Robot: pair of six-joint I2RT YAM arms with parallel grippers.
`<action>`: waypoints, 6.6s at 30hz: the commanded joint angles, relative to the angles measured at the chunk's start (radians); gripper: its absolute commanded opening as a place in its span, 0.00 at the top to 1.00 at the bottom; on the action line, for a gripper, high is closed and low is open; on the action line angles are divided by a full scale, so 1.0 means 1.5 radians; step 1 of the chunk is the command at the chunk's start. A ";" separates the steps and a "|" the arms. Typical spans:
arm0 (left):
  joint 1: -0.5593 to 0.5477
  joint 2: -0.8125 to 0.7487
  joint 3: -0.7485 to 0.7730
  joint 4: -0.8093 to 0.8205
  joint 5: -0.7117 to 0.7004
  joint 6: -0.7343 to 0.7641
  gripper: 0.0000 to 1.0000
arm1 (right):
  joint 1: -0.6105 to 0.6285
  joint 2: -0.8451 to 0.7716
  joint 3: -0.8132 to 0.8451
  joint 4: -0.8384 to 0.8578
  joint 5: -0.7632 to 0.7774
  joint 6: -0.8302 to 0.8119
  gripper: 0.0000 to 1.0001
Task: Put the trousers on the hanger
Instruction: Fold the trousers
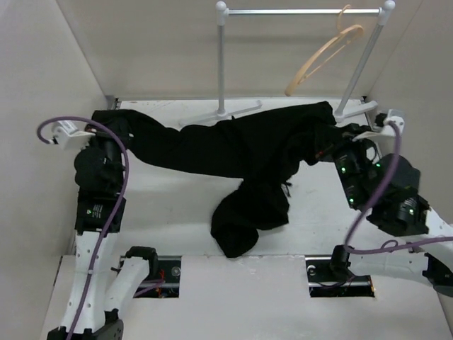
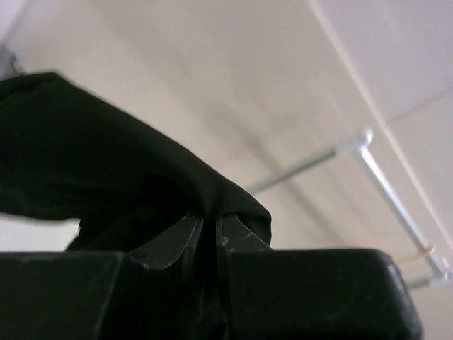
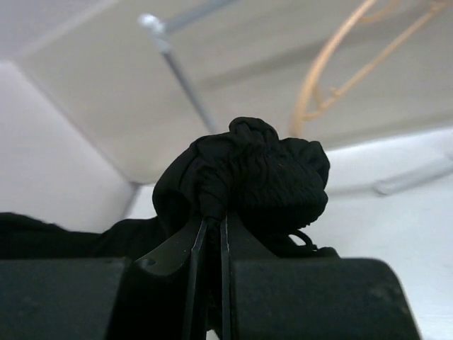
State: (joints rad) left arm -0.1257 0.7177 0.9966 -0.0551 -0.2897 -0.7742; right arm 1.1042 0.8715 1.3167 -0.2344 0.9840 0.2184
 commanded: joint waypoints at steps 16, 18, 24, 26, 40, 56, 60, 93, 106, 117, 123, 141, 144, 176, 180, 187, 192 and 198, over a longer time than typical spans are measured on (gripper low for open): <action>-0.178 0.186 -0.072 0.002 -0.023 0.125 0.00 | -0.442 0.036 -0.193 -0.043 -0.253 0.226 0.94; -0.219 0.097 -0.168 -0.050 -0.054 0.106 0.00 | -0.450 0.035 -0.204 -0.031 -0.261 0.217 0.94; -0.333 -0.089 -0.391 -0.239 -0.050 -0.058 0.02 | -0.484 0.031 -0.237 -0.024 -0.274 0.223 0.93; -0.386 -0.109 -0.432 -0.247 -0.051 -0.127 0.10 | -0.493 0.021 -0.256 -0.018 -0.281 0.243 0.93; -0.263 0.032 -0.373 -0.129 -0.139 -0.057 0.89 | -0.535 0.013 -0.301 -0.003 -0.320 0.266 0.92; 0.099 0.053 -0.145 -0.138 -0.115 0.069 0.00 | -0.687 0.083 -0.301 0.014 -0.363 0.328 0.10; 0.052 -0.008 -0.209 -0.174 -0.106 0.097 0.00 | -0.633 -0.017 -0.411 0.007 -0.304 0.324 0.19; -0.073 0.045 -0.485 0.090 -0.003 -0.052 0.88 | -0.636 -0.104 -0.507 -0.261 -0.230 0.557 1.00; 0.036 -0.121 -0.437 -0.170 -0.054 -0.070 0.27 | -0.827 -0.218 -0.553 -0.221 -0.314 0.543 1.00; 0.126 0.175 -0.406 0.117 0.105 -0.062 0.91 | -0.794 -0.163 -0.548 -0.113 -0.330 0.487 0.99; 0.079 -0.058 -0.199 -0.129 0.053 -0.043 0.94 | -0.795 -0.203 -0.531 -0.114 -0.348 0.478 0.99; 0.048 -0.216 -0.165 -0.360 -0.175 0.027 0.19 | -0.844 -0.296 -0.588 -0.161 -0.446 0.484 0.98; 0.039 -0.111 -0.198 -0.263 -0.135 0.028 0.19 | -0.860 -0.301 -0.577 -0.159 -0.454 0.481 0.98; -0.151 0.460 0.000 -0.048 -0.055 0.131 0.42 | -0.650 -0.177 -0.452 -0.090 -0.232 0.371 0.20; -0.149 0.565 0.051 -0.049 -0.076 0.168 0.37 | -0.484 -0.095 -0.453 -0.043 -0.237 0.357 0.56; -0.161 0.663 0.098 -0.056 -0.174 0.235 0.36 | -0.236 0.113 -0.440 0.045 -0.247 0.371 0.31; -0.146 0.711 0.131 -0.056 -0.184 0.254 0.63 | -0.186 0.225 -0.449 0.112 -0.255 0.428 0.31; -0.099 0.760 0.172 -0.066 -0.110 0.254 0.72 | -0.174 0.274 -0.463 0.134 -0.261 0.455 0.28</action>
State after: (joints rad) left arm -0.3050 1.8538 1.2106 -0.1474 -0.4873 -0.4099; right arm 0.8227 1.2922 0.6193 -0.1200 0.5854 0.8577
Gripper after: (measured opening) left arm 0.278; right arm 0.715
